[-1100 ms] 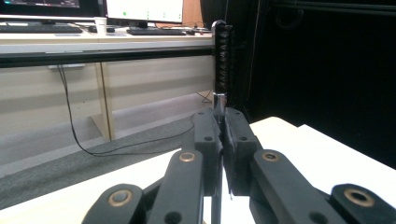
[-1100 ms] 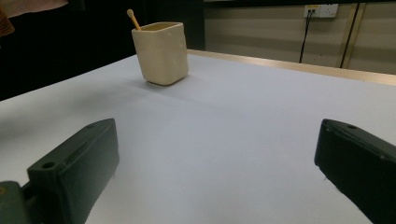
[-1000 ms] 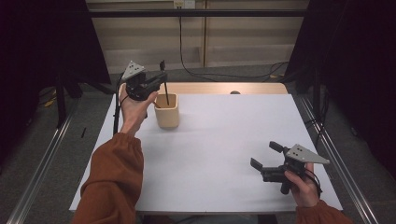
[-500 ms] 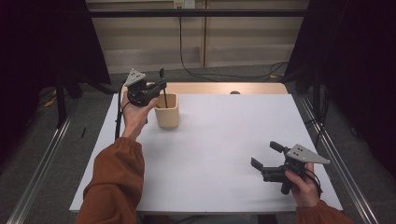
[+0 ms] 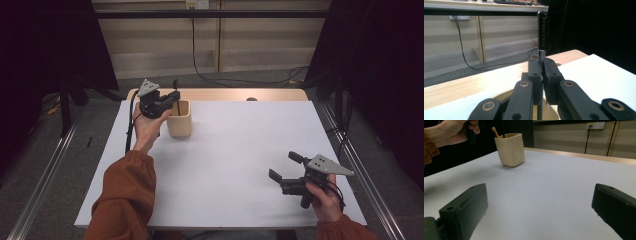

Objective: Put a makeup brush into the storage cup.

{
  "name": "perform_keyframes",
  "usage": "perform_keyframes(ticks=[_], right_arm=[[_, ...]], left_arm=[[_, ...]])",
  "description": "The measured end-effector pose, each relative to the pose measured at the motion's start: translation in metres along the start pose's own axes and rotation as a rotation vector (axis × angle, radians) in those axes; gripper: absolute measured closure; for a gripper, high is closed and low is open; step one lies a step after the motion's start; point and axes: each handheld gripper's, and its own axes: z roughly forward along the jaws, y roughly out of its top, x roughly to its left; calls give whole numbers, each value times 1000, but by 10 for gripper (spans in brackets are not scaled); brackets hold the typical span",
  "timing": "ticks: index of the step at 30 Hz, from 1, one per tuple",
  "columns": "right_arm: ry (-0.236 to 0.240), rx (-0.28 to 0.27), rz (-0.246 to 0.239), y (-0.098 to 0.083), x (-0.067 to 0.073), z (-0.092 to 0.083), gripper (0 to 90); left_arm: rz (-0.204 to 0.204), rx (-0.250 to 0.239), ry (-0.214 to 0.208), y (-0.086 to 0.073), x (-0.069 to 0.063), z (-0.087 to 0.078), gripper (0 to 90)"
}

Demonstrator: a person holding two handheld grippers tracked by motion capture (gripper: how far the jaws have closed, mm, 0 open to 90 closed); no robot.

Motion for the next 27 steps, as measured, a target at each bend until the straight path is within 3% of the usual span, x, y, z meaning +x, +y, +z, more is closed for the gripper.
perform_keyframes(ticks=[5,9,11,18,27], right_arm=[[-11,5,-2,0,0,0,2],[-8,3,-2,0,-1,0,1],[-12,6,-1,0,-1,0,2],[-16,1,-4,0,-1,0,1],[-13,-2,1,0,-1,0,2]], left_arm=[[5,22,-2,-2,1,0,855],[19,37,24,-4,2,1,843],[0,29,6,-5,3,2,803],[24,31,18,-5,1,2,670],[25,9,20,-4,-2,3,378]])
